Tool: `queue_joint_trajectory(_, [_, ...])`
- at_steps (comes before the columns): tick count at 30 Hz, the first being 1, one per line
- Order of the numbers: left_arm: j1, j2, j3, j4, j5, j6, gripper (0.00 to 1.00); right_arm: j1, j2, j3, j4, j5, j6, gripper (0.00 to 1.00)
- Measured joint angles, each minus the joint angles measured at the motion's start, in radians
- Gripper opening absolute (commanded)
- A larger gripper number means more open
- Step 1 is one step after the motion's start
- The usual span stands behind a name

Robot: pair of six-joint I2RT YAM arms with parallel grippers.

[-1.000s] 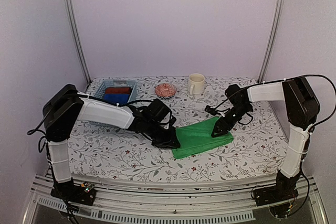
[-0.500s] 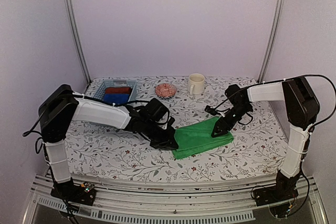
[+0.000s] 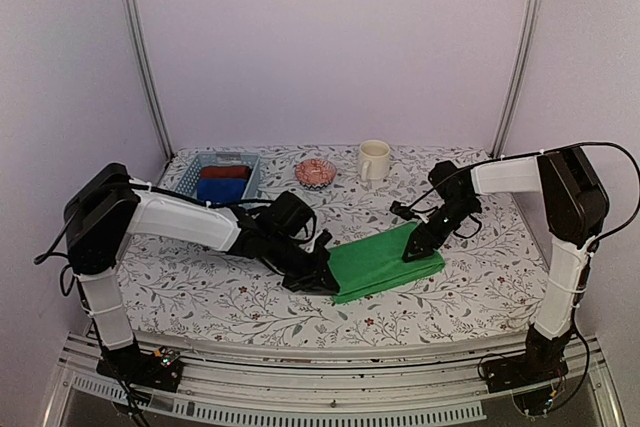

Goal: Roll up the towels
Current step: Smooth out the towel at the center of the board, then rotate the towel at the center of the board.

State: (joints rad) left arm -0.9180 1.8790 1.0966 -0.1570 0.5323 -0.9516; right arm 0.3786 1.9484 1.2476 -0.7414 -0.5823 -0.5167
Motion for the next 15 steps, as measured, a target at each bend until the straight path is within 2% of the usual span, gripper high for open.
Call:
queue_joint_trajectory(5, [-0.004,0.014,0.001,-0.021,0.012,0.023,0.16,-0.005,-0.012,0.005,-0.032,-0.009,-0.008,0.56])
queue_joint_trajectory(11, [-0.004,0.003,0.049,-0.156,-0.089,0.084,0.17,-0.027,-0.081,0.103,-0.124,-0.031,-0.035,0.57])
queue_joint_trajectory(15, [-0.004,-0.030,0.081,-0.183,-0.158,0.130,0.14,-0.039,-0.108,0.183,-0.129,-0.024,-0.041,0.55])
